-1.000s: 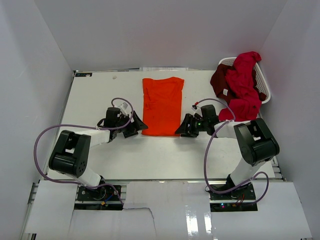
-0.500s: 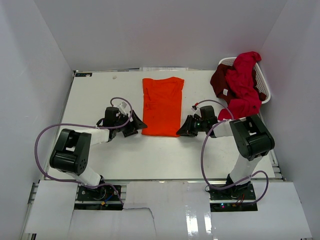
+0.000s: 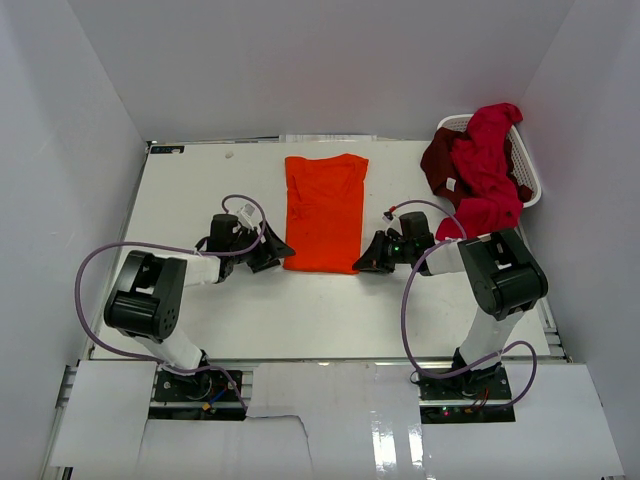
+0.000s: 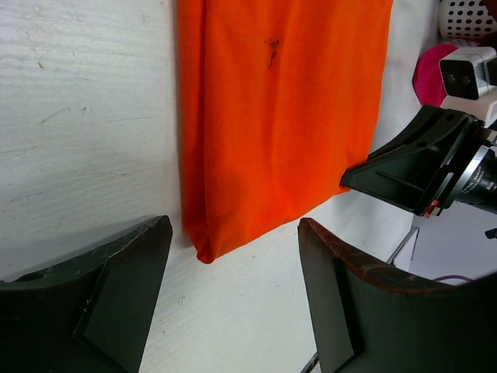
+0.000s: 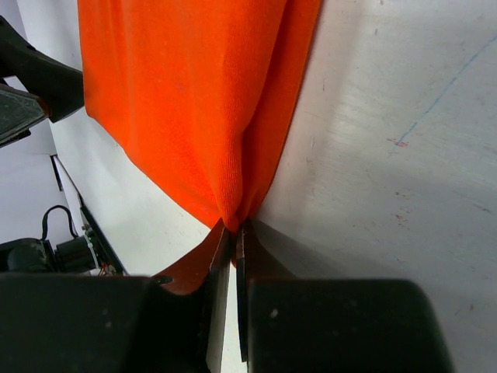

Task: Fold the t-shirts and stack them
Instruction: Grab one side of the 2/3 rectangular tshirt with both arms

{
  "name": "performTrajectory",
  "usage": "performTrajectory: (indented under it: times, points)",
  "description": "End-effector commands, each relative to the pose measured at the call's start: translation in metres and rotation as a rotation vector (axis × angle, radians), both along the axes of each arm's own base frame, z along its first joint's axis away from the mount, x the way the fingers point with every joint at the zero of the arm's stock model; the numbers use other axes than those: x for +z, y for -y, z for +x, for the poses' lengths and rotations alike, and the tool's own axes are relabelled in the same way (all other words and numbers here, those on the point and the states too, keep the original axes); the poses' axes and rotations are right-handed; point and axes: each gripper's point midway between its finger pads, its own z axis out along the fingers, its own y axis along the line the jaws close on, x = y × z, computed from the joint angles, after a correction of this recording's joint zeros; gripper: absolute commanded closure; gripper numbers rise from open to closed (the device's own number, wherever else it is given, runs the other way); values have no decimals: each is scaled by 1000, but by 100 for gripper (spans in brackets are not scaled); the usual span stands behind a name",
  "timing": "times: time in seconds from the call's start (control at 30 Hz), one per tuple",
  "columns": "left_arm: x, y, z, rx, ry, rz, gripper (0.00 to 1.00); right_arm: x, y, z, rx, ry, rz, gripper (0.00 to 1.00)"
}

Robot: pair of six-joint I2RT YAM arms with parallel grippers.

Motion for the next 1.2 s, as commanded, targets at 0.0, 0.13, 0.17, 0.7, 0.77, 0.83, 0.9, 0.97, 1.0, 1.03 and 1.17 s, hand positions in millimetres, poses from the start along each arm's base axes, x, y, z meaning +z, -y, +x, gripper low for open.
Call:
performTrajectory:
  times: [0.0, 0.13, 0.17, 0.7, 0.77, 0.83, 0.9, 0.97, 1.0, 1.03, 1.17]
  points:
    - [-34, -8, -22, 3, -125, 44, 22, -3, 1, 5, -1, 12, -14, 92]
    - [-41, -7, -26, 1, -153, 44, 25, -1, 1, 5, 1, 17, -14, 92]
    - [-42, -7, -26, 2, -155, 44, 25, -2, 1, 5, 0, 13, -15, 92]
    - [-63, -9, -44, -4, -248, 40, 49, -2, 2, 5, 0, 17, -17, 92]
    - [-65, -9, -46, -6, -258, 40, 53, -1, 1, 5, 0, 19, -16, 92]
    - [-67, -8, -48, -10, -268, 38, 64, -1, 2, 5, -1, 18, -18, 92]
    - [-69, -8, -49, -12, -278, 36, 68, -2, 2, 5, 0, 17, -19, 92]
    - [-70, -7, -50, -16, -283, 32, 70, -2, 2, 5, 0, 17, -20, 92]
    - [-71, -6, -51, -23, -289, 30, 71, -1, 2, 5, 1, 18, -21, 92]
    - [-71, -5, -51, -27, -291, 26, 74, -2, 2, 5, 2, 18, -22, 92]
    - [-72, 2, -54, -76, -304, 2, 92, -4, 4, 4, 11, 10, -43, 92]
